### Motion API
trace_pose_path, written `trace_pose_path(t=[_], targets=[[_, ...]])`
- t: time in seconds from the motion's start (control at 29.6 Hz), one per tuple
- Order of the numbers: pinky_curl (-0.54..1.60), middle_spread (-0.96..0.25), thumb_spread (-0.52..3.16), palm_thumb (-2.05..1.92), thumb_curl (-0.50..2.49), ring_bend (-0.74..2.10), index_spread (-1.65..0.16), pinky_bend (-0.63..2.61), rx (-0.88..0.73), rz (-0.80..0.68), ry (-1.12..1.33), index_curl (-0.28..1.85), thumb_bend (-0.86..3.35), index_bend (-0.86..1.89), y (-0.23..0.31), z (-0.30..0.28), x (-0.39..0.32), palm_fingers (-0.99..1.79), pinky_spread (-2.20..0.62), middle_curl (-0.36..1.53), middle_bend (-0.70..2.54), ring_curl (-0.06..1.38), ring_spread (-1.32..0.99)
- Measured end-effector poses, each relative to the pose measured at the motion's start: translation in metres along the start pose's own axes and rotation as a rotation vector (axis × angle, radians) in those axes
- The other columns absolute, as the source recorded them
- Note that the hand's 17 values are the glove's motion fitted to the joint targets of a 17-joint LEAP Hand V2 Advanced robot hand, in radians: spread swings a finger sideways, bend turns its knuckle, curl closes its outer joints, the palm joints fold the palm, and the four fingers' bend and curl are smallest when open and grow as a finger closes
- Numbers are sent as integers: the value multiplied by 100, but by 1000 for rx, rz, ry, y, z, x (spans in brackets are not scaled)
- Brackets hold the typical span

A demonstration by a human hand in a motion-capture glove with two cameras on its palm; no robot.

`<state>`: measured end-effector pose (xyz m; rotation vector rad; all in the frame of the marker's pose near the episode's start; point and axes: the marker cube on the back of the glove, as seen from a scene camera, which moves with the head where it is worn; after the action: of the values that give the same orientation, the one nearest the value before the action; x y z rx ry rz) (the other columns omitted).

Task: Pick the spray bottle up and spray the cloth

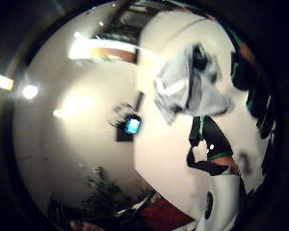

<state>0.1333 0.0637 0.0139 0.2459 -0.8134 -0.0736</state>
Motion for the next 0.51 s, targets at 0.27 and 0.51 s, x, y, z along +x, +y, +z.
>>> trace_pose_path(t=[0.27,0.51], targets=[[47,-6,90,87,46,58,-29,55,350,55,-506,46,19,26,-20,-41,91,12,-9,41,56,44,-12],[32,-5,81,92,48,47,-36,35,306,80,-613,39,12,18,-51,-33,150,6,4,36,42,34,-12]])
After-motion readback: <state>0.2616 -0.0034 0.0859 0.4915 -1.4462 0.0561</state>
